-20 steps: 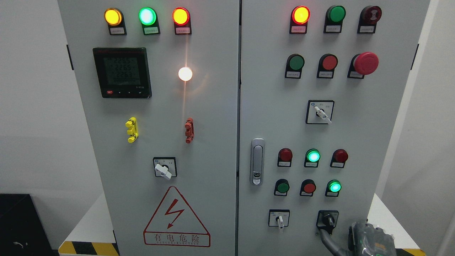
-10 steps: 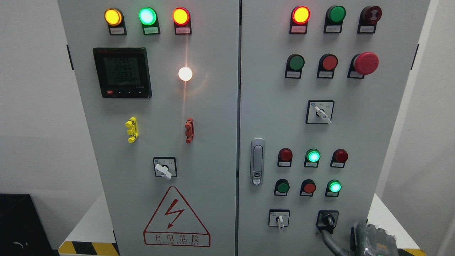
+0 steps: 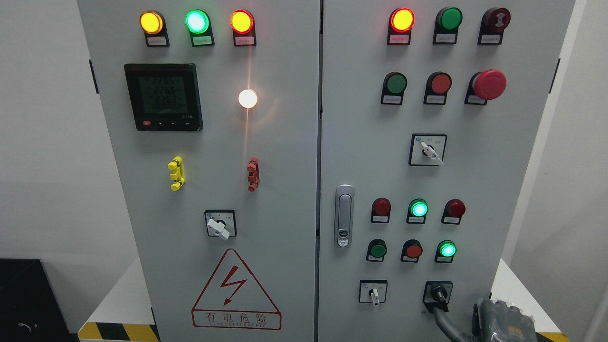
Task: Flip black knob to close circuit
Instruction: 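Twist the black rotary knob with the right hand fingers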
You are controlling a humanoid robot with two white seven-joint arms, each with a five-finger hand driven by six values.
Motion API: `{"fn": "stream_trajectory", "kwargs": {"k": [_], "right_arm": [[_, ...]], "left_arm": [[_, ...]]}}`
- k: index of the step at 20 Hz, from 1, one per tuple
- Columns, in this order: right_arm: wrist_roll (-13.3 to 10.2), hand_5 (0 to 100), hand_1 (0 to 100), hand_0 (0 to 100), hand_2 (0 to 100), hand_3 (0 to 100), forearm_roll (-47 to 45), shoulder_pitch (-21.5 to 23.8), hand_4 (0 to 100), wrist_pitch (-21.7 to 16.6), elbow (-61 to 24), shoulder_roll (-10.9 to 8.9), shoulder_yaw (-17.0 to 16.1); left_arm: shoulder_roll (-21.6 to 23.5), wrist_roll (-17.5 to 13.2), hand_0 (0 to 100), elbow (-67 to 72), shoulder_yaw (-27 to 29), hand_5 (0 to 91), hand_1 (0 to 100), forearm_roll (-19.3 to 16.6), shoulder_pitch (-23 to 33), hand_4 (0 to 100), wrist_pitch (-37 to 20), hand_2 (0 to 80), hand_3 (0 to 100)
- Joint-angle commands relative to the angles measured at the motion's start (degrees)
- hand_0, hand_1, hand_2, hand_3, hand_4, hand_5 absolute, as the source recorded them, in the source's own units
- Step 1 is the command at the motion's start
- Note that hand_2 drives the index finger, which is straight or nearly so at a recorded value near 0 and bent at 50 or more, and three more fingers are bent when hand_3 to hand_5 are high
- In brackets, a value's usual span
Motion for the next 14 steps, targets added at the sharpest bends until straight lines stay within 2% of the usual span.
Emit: {"fn": "stream_trajectory", "kwargs": {"k": [1,14], "right_arm": [[-0.1,98,1,0,91,100,-0.2,-0.3,95,0.1,-0.2,0.07,-1.5],[-0.1,98,1,0,90,100,-0.8,-0.4,95,0.2,-0.3,0.07,-1.9]], "left_arm": [[0.0,0.0,12,0.0,0.0,0.0,56,0.0,0.4,0,0.0,0.0,0],[0.0,0.0,12,0.0,0.0,0.0,56,0.0,0.4,0,0.0,0.0,0]]}}
